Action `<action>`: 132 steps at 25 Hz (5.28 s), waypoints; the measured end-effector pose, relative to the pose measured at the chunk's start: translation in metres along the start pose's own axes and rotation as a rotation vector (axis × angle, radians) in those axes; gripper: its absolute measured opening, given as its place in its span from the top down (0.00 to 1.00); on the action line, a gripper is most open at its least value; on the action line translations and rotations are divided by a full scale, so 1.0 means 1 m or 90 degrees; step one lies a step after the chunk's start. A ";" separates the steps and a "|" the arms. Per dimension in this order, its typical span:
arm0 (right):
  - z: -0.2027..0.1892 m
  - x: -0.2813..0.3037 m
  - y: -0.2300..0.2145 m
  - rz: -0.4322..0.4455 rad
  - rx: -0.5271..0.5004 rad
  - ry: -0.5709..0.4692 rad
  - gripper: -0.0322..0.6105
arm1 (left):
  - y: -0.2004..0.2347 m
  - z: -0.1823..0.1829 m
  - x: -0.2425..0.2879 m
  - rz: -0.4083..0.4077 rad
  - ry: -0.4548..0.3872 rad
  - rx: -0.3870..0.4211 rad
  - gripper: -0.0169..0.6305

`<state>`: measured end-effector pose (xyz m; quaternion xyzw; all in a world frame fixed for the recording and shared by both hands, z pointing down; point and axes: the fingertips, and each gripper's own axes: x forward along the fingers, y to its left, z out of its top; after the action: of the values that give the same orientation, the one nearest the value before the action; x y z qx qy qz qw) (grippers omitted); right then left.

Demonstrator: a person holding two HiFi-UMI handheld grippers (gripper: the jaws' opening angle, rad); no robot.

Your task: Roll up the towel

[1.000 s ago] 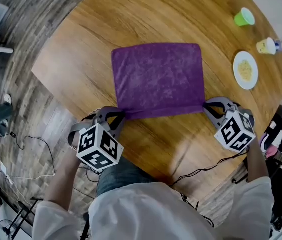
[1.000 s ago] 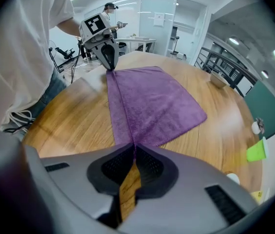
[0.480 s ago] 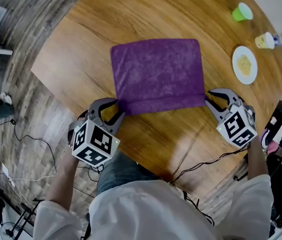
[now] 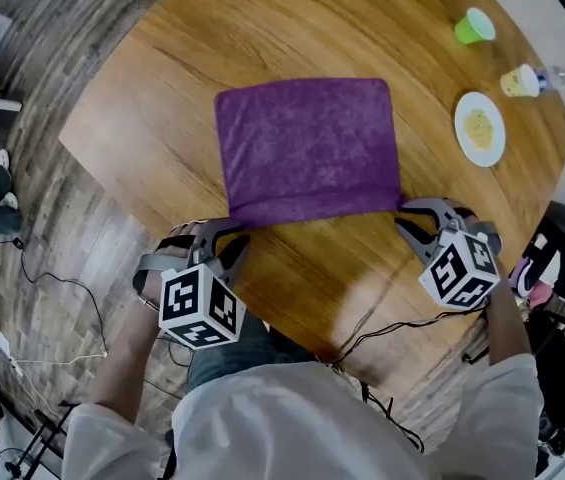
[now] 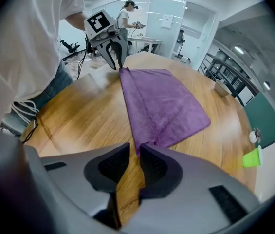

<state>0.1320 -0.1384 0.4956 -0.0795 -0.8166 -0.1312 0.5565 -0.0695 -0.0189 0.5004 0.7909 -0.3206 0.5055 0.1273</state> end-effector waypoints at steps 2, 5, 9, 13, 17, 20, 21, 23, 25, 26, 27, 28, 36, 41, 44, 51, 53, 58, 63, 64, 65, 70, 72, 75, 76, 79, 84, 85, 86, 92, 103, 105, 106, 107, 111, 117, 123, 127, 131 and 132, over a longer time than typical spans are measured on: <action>-0.001 0.001 0.003 0.001 -0.018 0.004 0.84 | 0.000 0.001 0.003 -0.001 0.001 -0.004 0.86; 0.002 -0.001 0.001 -0.022 -0.048 0.004 0.84 | 0.001 0.001 0.006 -0.006 0.004 -0.008 0.86; 0.002 0.003 0.001 -0.019 -0.064 0.012 0.84 | 0.001 0.000 0.008 -0.018 0.012 -0.009 0.87; -0.004 0.013 0.000 -0.009 -0.066 0.027 0.84 | 0.001 -0.002 0.009 -0.024 0.016 -0.011 0.87; -0.005 0.015 -0.001 0.002 -0.060 0.033 0.85 | 0.002 -0.004 0.012 -0.030 0.023 -0.012 0.87; -0.007 0.016 -0.003 0.001 -0.056 0.030 0.86 | 0.002 -0.005 0.014 -0.033 0.025 -0.012 0.89; -0.007 0.017 -0.004 -0.002 -0.054 0.029 0.86 | 0.003 -0.006 0.015 -0.034 0.026 -0.013 0.90; -0.007 0.018 -0.006 -0.001 -0.054 0.029 0.93 | 0.004 -0.006 0.016 -0.038 0.025 -0.016 0.92; -0.007 0.018 -0.006 0.011 -0.052 0.030 0.93 | 0.005 -0.006 0.016 -0.047 0.023 -0.024 0.92; -0.007 0.018 -0.007 0.017 -0.050 0.030 0.93 | 0.005 -0.006 0.016 -0.051 0.022 -0.027 0.93; -0.006 0.018 -0.007 0.021 -0.045 0.028 0.93 | 0.006 -0.006 0.016 -0.056 0.022 -0.029 0.93; -0.006 0.018 -0.007 0.022 -0.039 0.026 0.93 | 0.006 -0.006 0.016 -0.059 0.023 -0.030 0.94; -0.008 0.012 0.009 0.034 -0.011 0.018 0.94 | -0.008 -0.006 0.009 -0.062 0.027 -0.035 0.95; -0.012 0.001 0.030 0.052 0.006 0.025 0.94 | -0.026 -0.005 0.001 -0.079 0.019 -0.044 0.95; -0.013 -0.008 0.033 0.050 0.020 0.022 0.94 | -0.027 -0.003 -0.003 -0.076 0.016 -0.048 0.95; -0.005 -0.022 0.006 0.035 0.042 0.015 0.94 | -0.002 0.002 -0.011 -0.049 0.012 -0.056 0.95; -0.002 -0.023 -0.002 0.032 0.041 0.016 0.94 | 0.006 0.003 -0.012 -0.044 0.012 -0.061 0.95; 0.003 -0.015 -0.017 0.026 0.041 0.026 0.94 | 0.027 0.002 -0.010 -0.035 0.016 -0.073 0.95; 0.005 -0.006 -0.037 -0.002 0.069 0.021 0.94 | 0.043 -0.001 -0.003 -0.023 0.020 -0.081 0.95; 0.004 -0.003 -0.040 -0.005 0.075 0.020 0.94 | 0.046 -0.001 -0.001 -0.022 0.020 -0.083 0.95; 0.004 0.000 -0.043 -0.010 0.081 0.018 0.94 | 0.048 -0.002 0.001 -0.020 0.019 -0.085 0.95; 0.003 0.006 -0.054 -0.032 0.109 0.006 0.93 | 0.055 -0.003 0.009 -0.012 0.009 -0.085 0.95; 0.002 0.006 -0.054 -0.042 0.117 0.003 0.92 | 0.057 -0.004 0.009 -0.008 0.002 -0.089 0.95; -0.004 0.001 -0.057 -0.068 0.127 0.001 0.87 | 0.060 -0.003 0.005 0.002 -0.007 -0.092 0.92; -0.005 -0.003 -0.058 -0.076 0.129 -0.001 0.87 | 0.062 -0.003 0.003 0.005 -0.009 -0.093 0.90; -0.004 -0.017 -0.056 -0.093 0.129 -0.009 0.86 | 0.062 -0.001 -0.008 0.006 -0.017 -0.090 0.84; 0.000 -0.031 -0.032 -0.076 0.084 -0.003 0.85 | 0.039 0.006 -0.019 -0.012 -0.018 -0.055 0.81; 0.002 -0.029 -0.027 -0.067 0.072 -0.002 0.85 | 0.033 0.005 -0.017 -0.016 -0.011 -0.045 0.81; 0.003 -0.026 -0.022 -0.059 0.061 -0.001 0.85 | 0.028 0.004 -0.014 -0.018 -0.004 -0.037 0.82; 0.004 -0.003 -0.008 -0.023 -0.001 0.017 0.85 | 0.017 -0.001 -0.001 -0.020 0.012 -0.016 0.84; -0.006 0.018 -0.003 0.005 -0.024 0.045 0.85 | 0.019 -0.003 0.012 -0.049 0.023 0.005 0.87; -0.005 0.018 -0.004 0.008 -0.019 0.043 0.85 | 0.020 -0.004 0.013 -0.052 0.028 0.015 0.87; -0.005 0.019 -0.004 0.010 -0.017 0.042 0.85 | 0.020 -0.005 0.013 -0.051 0.031 0.023 0.87; -0.004 0.019 -0.004 0.012 -0.015 0.041 0.85 | 0.020 -0.006 0.013 -0.049 0.033 0.031 0.88; -0.003 0.019 -0.006 0.007 -0.014 0.042 0.88 | 0.022 -0.007 0.013 -0.045 0.037 0.045 0.91; -0.003 0.019 -0.008 -0.008 -0.017 0.047 0.93 | 0.022 -0.007 0.012 -0.039 0.033 0.035 0.94; -0.003 0.014 0.002 -0.006 0.006 0.032 0.94 | 0.016 -0.008 0.007 -0.042 0.022 0.011 0.95; -0.002 0.007 0.017 0.009 0.018 0.030 0.94 | 0.004 -0.010 -0.001 -0.059 0.022 0.005 0.95; 0.000 -0.003 0.036 0.028 0.035 0.025 0.93 | -0.012 -0.011 -0.009 -0.077 0.020 -0.006 0.95; 0.000 -0.007 0.038 0.030 0.042 0.021 0.93 | -0.013 -0.011 -0.011 -0.078 0.020 -0.010 0.95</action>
<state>0.1449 -0.1023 0.4942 -0.0779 -0.8089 -0.0920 0.5754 -0.0719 0.0009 0.4972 0.8001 -0.2735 0.5064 0.1689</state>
